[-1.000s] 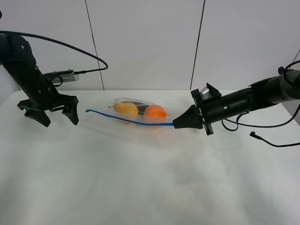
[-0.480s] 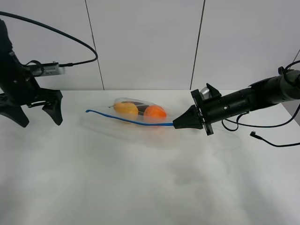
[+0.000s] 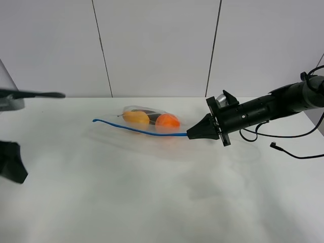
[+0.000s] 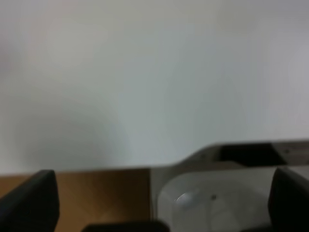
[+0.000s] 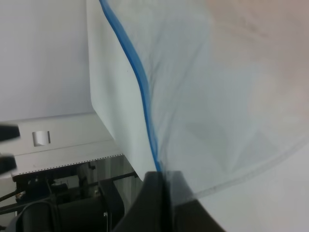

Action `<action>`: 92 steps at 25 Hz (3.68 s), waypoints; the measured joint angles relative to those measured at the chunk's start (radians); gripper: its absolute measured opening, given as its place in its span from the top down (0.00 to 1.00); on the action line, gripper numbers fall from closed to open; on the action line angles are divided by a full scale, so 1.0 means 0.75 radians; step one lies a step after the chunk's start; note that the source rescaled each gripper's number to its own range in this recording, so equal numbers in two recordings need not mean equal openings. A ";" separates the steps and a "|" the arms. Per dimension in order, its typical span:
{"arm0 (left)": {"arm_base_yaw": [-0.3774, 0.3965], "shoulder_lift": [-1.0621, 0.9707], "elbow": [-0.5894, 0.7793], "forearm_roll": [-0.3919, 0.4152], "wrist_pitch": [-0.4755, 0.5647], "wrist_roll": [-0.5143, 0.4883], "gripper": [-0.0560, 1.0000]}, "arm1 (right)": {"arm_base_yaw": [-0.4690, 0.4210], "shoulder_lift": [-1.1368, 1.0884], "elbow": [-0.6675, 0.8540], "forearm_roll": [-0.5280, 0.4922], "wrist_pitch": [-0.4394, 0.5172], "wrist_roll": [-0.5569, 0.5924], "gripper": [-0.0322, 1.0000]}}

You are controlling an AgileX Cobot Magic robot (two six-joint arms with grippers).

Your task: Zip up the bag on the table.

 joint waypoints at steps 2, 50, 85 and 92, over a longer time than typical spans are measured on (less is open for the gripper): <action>0.000 -0.142 0.113 0.026 0.000 0.000 0.00 | 0.000 0.000 0.000 0.000 0.000 0.000 0.97; 0.000 -1.402 0.415 0.029 -0.190 -0.002 0.00 | 0.062 0.000 -0.610 -1.118 0.009 0.720 0.00; 0.000 -1.402 0.415 0.028 -0.190 -0.002 0.00 | 0.005 -1.393 0.576 -1.601 -0.044 0.908 0.00; 0.000 -1.402 0.415 0.028 -0.190 -0.002 0.00 | 0.005 -2.048 0.905 -1.599 -0.202 0.918 0.00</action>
